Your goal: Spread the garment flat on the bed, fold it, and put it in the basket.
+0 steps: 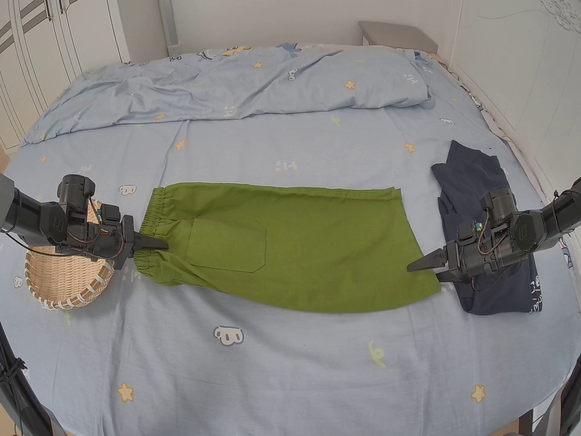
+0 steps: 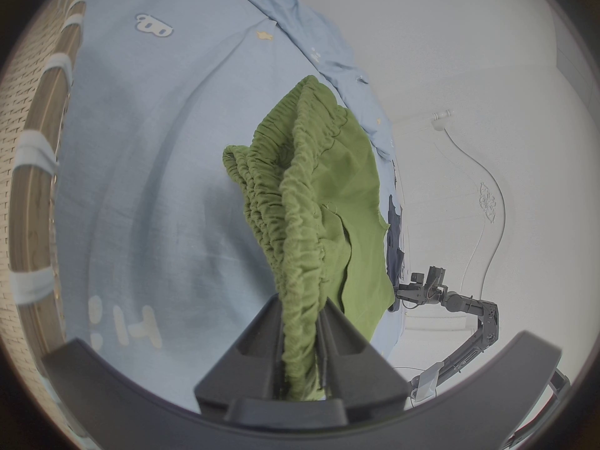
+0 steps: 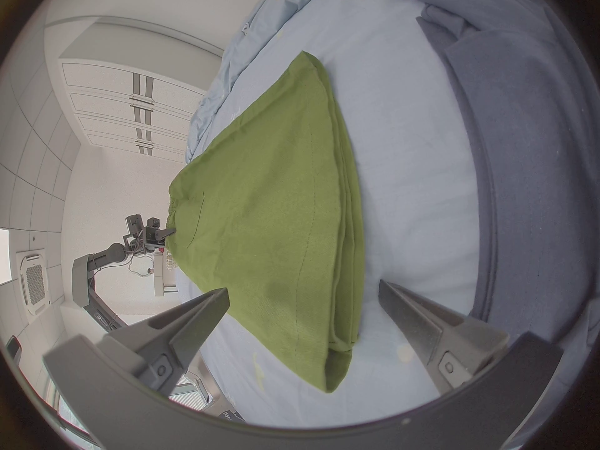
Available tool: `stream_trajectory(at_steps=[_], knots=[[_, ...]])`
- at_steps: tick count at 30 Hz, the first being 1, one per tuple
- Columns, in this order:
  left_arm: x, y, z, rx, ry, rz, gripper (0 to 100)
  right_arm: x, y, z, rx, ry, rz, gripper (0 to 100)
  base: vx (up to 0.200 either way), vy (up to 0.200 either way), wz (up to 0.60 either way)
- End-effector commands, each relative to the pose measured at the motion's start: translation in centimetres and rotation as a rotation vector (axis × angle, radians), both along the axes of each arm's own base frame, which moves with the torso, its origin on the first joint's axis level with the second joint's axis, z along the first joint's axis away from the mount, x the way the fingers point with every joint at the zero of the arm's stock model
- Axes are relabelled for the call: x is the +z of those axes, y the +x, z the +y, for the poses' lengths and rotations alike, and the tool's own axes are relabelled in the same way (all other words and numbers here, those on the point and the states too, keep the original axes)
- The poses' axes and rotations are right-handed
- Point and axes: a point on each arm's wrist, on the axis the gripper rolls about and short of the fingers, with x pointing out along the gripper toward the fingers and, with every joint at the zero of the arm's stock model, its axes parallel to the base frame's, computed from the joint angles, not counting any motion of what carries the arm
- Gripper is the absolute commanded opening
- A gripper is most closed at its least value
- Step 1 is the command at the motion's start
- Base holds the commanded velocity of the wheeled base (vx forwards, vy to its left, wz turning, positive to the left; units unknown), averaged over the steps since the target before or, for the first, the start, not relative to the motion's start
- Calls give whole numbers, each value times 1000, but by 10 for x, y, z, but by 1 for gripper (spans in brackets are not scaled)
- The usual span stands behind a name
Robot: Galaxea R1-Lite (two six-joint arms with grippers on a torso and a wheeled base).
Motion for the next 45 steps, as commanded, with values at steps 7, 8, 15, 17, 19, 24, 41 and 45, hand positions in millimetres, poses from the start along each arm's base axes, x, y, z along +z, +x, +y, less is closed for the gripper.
stream_trajectory(at_steps=[7, 8, 15, 17, 19, 24, 41, 45], knots=[[-1, 0, -3, -7, 0, 4, 0, -19, 19, 7, 46, 69, 48, 100, 0, 0, 0], [-1, 0, -3, -7, 0, 4, 0, -19, 19, 7, 46, 72, 47, 100, 0, 0, 0], [-1, 1, -2, -5, 1, 2, 0, -14, 25, 0, 55, 175, 66, 100, 0, 0, 0], [-1, 1, -2, -5, 1, 2, 0, -15, 27, -4, 47, 182, 69, 100, 0, 0, 0], [-2, 1, -2, -6, -1, 3, 0, -17, 30, -8, 39, 212, 86, 0, 0, 0, 0], [-2, 1, -2, -5, 0, 4, 0, -18, 31, -13, 35, 236, 91, 0, 0, 0, 0], [14, -20, -4, -4, -5, 85, 0, 26, -13, -10, 55, 234, 54, 0, 0, 0, 0], [18, -44, -5, -70, 47, 130, 0, 34, -36, -12, 49, 234, 60, 0, 0, 0, 0]])
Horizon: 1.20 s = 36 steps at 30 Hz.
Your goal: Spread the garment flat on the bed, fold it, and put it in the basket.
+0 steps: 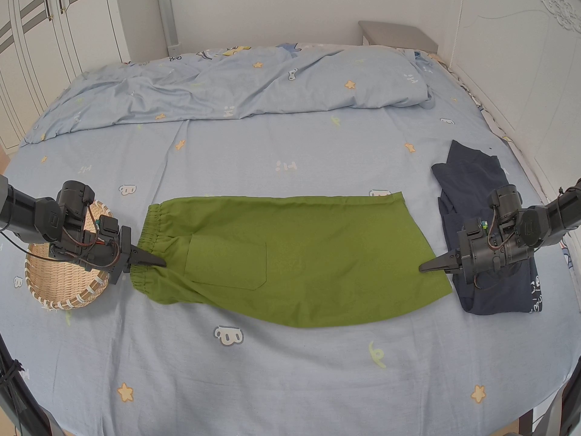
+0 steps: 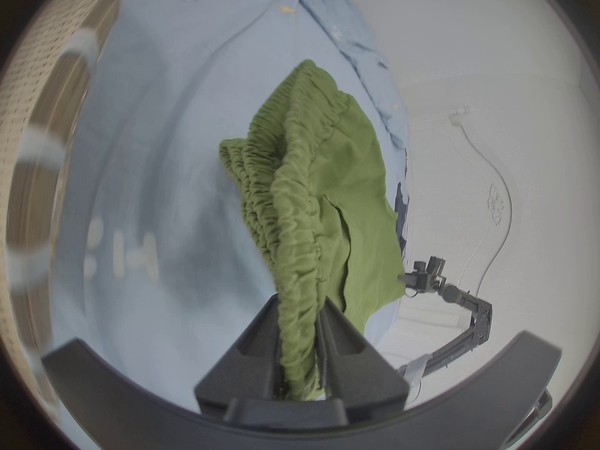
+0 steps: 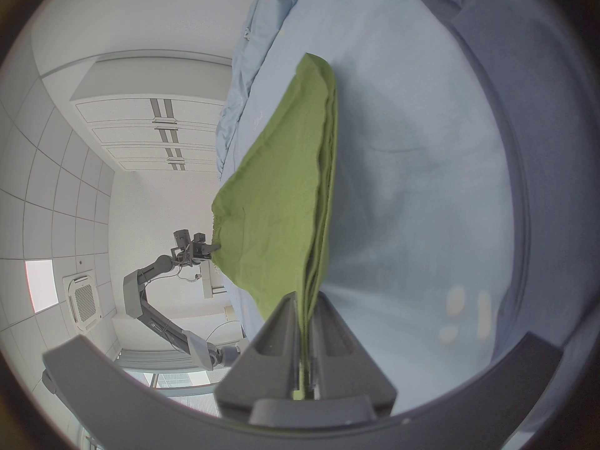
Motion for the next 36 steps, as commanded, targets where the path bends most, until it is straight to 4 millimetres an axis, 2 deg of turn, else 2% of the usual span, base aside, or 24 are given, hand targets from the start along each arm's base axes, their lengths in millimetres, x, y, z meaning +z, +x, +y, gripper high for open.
stream_trajectory(at_steps=[1, 3, 4, 5, 6, 8, 13, 16, 17, 22, 29, 30, 36], knots=[[18, -30, -1, -70, 54, -6, 0, 26, -41, -2, -2, -2, -29, 0, 0, 0, 0], [19, -43, 8, -84, 72, 13, 0, 25, -57, -4, -8, -7, -13, 0, 0, 0, 0], [19, -44, 8, -85, 72, 15, 0, 25, -58, -5, -8, -6, -15, 0, 0, 0, 0], [14, -56, 11, -108, 83, 39, 0, 21, -72, -7, -9, -11, -4, 0, 0, 0, 0], [14, -56, 11, -108, 83, 39, 0, 21, -72, -7, -9, -11, -4, 0, 0, 0, 0], [3, -76, 13, -144, 94, 60, 0, 6, -95, -8, 17, -28, 30, 0, 0, 0, 0], [-14, -105, 7, -142, 80, 114, 0, -23, -134, -7, 72, -49, 110, 0, 0, 0, 0], [-14, -105, 7, -142, 80, 114, 0, -24, -135, -7, 72, -49, 115, 0, 0, 0, 0], [-31, -120, 2, -146, 86, 106, 0, -39, -151, -5, 84, -48, 134, 0, 0, 0, 0], [-43, -128, 2, -137, 115, 100, 0, -47, -157, -2, 97, -48, 104, 0, 0, 0, 0], [-44, -128, 2, -135, 128, 100, 0, -54, -152, -1, 101, -53, 93, 0, 0, 0, 0], [-44, -128, 2, -135, 127, 101, 0, -54, -151, -1, 100, -52, 88, 100, 0, 0, 0], [-31, -132, 2, -121, 171, 67, 0, -62, -147, -4, 77, -54, 54, 100, 0, 0, 0]])
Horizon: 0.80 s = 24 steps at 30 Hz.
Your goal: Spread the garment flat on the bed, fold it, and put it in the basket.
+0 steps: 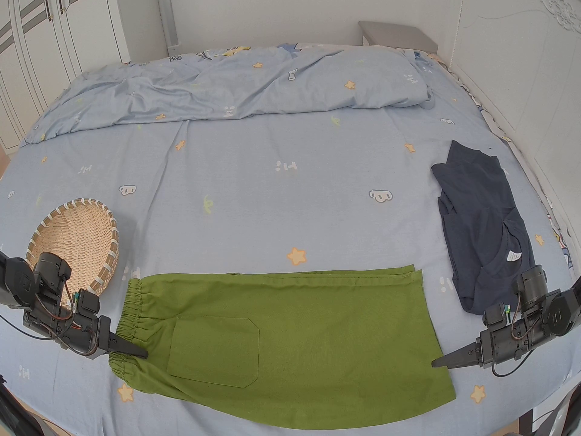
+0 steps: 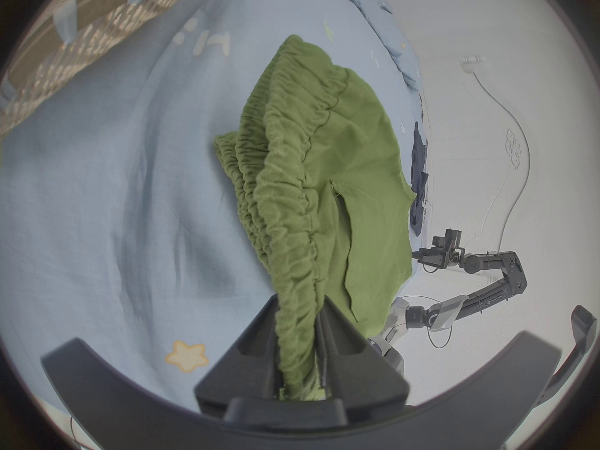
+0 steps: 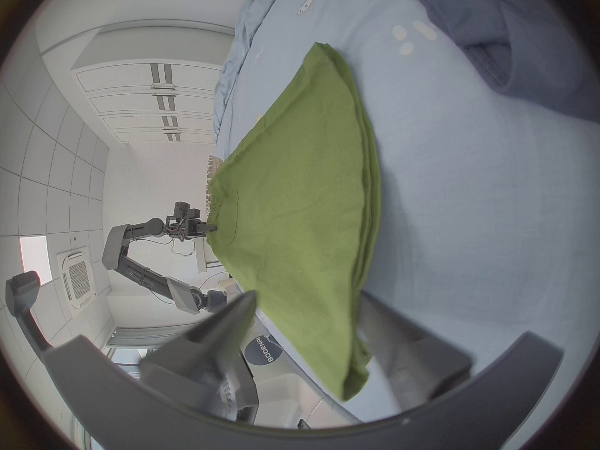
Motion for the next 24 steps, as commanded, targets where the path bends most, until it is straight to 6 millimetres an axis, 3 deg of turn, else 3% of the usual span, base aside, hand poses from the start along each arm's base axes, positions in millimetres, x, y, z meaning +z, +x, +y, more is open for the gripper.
stream_trajectory(at_steps=[1, 6, 12, 17, 24], knots=[[13, -5, 0, 12, 51, -41, 0, -8, 0, -2, -12, -2, 8, 100, 0, 0, 0], [28, -14, 0, 40, 146, -93, 0, 0, 1, -6, -57, -52, -90, 100, 0, 0, 0], [47, -21, 10, 103, 191, -176, 0, 56, -3, 6, -160, -204, -373, 100, 0, 0, 0], [65, -28, 12, 134, 255, -158, 0, 103, -3, 27, -236, -239, -462, 100, 0, 0, 0], [77, -31, 18, 165, 263, -146, 0, 119, -7, 42, -214, -278, -473, 100, 0, 0, 0]])
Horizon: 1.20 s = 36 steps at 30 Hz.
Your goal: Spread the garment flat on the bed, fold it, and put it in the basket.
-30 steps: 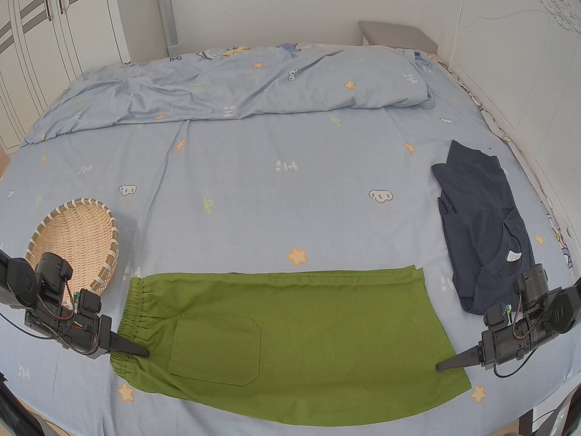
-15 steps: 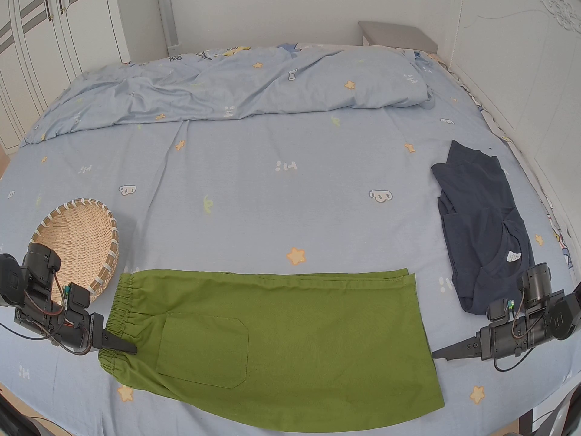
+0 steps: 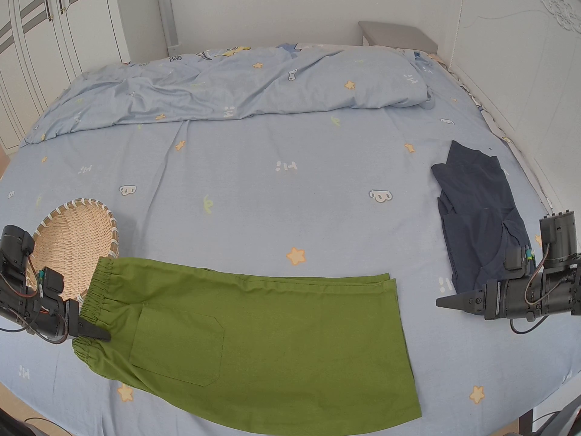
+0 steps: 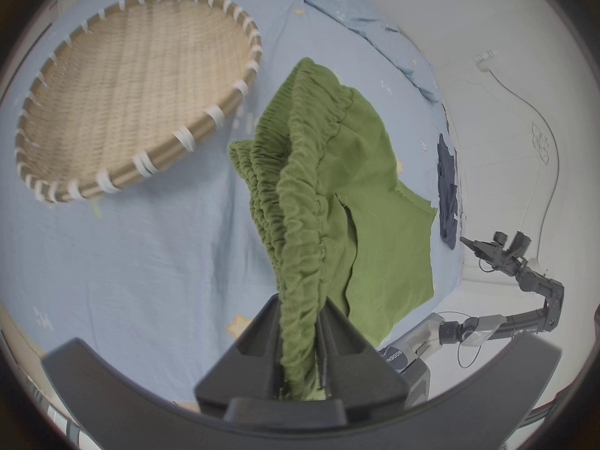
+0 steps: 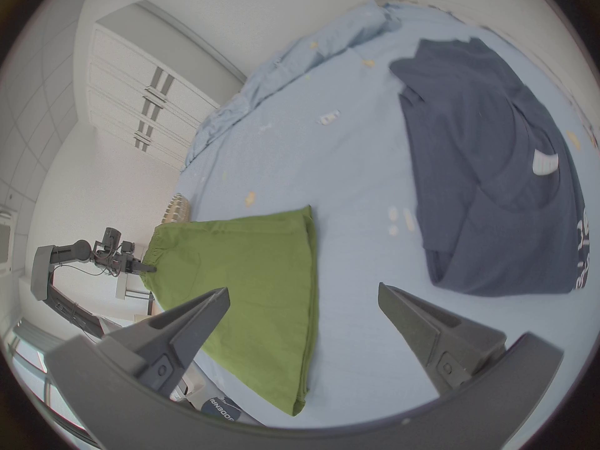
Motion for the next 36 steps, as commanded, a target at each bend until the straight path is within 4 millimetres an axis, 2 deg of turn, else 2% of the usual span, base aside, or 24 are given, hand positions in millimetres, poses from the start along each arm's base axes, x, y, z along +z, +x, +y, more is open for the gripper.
stream_trajectory(at_steps=[1, 4, 10, 14, 16, 18, 21, 22, 23, 32, 35, 36], knots=[[16, -3, 5, 28, 32, -59, 0, 28, -9, 13, 45, 16, -101, 100, 0, 0, 0], [16, -5, 0, 11, 35, -55, 0, 27, -9, 15, 54, 16, -99, 100, 0, 0, 0], [33, -14, -15, -47, 52, -122, 0, 32, -5, 15, 50, 19, -116, 100, 0, 0, 0], [60, -23, -41, -124, 76, -161, 0, 33, -6, 13, 44, 20, -120, 100, 0, 0, 0], [67, -24, -48, -131, 88, -168, 0, 34, -6, 13, 40, 20, -123, 100, 0, 0, 0], [81, -24, -65, -147, 119, -193, 0, 34, -6, 12, 39, 20, -123, 100, 0, 0, 0], [93, -24, -85, -201, 131, -234, 0, 34, -6, 13, 40, 21, -121, 100, 0, 0, 0], [93, -24, -85, -201, 131, -234, 0, 34, -6, 13, 40, 21, -121, 100, 0, 0, 0], [99, -26, -99, -258, 124, -260, 0, 33, -7, 14, 44, 21, -119, 100, 0, 0, 0], [116, -21, -149, -434, 114, -311, 0, 34, -6, 12, 37, 21, -121, 100, 0, 0, 0], [114, -25, -167, -505, 123, -315, 0, 34, -6, 12, 39, 20, -122, 100, 0, 0, 0], [114, -25, -167, -505, 123, -315, 0, 34, -6, 12, 39, 20, -122, 100, 0, 0, 0]])
